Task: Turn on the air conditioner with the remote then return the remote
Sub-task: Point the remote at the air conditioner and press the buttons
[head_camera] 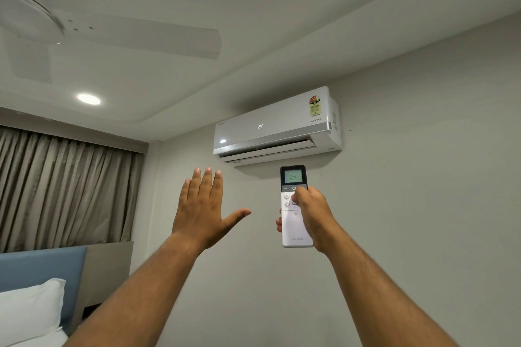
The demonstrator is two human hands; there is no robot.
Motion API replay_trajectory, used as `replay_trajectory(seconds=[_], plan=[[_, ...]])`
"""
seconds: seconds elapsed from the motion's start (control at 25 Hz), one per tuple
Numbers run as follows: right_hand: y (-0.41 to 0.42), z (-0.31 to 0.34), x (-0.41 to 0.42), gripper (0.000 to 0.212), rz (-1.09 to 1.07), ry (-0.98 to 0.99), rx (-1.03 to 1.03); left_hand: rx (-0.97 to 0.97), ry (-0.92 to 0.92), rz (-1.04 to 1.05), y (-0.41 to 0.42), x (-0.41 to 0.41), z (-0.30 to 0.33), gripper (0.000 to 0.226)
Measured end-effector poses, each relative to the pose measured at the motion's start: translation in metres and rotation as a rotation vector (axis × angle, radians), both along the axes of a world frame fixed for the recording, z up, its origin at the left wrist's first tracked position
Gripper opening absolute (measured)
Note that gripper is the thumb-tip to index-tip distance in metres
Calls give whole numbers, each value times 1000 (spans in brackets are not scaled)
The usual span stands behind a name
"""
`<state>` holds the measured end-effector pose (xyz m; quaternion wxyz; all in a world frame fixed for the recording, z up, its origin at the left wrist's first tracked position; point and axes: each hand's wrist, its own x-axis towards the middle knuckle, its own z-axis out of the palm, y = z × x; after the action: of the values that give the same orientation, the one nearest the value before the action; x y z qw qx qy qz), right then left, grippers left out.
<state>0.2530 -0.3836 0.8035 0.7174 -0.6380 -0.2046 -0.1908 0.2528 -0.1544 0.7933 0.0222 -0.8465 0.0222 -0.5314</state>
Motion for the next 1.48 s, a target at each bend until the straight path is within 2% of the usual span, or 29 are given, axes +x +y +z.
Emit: replay_trajectory(seconds=[0.76, 1.28, 1.48], plan=[[-2, 4, -7, 8, -11, -18, -23, 33, -13, 25, -1, -6, 3, 118], [0, 3, -4, 20, -12, 2, -33, 32, -15, 35, 3, -4, 5, 118], [-1, 2, -2, 18, -13, 6, -22, 38, -14, 34, 2, -4, 4, 117]])
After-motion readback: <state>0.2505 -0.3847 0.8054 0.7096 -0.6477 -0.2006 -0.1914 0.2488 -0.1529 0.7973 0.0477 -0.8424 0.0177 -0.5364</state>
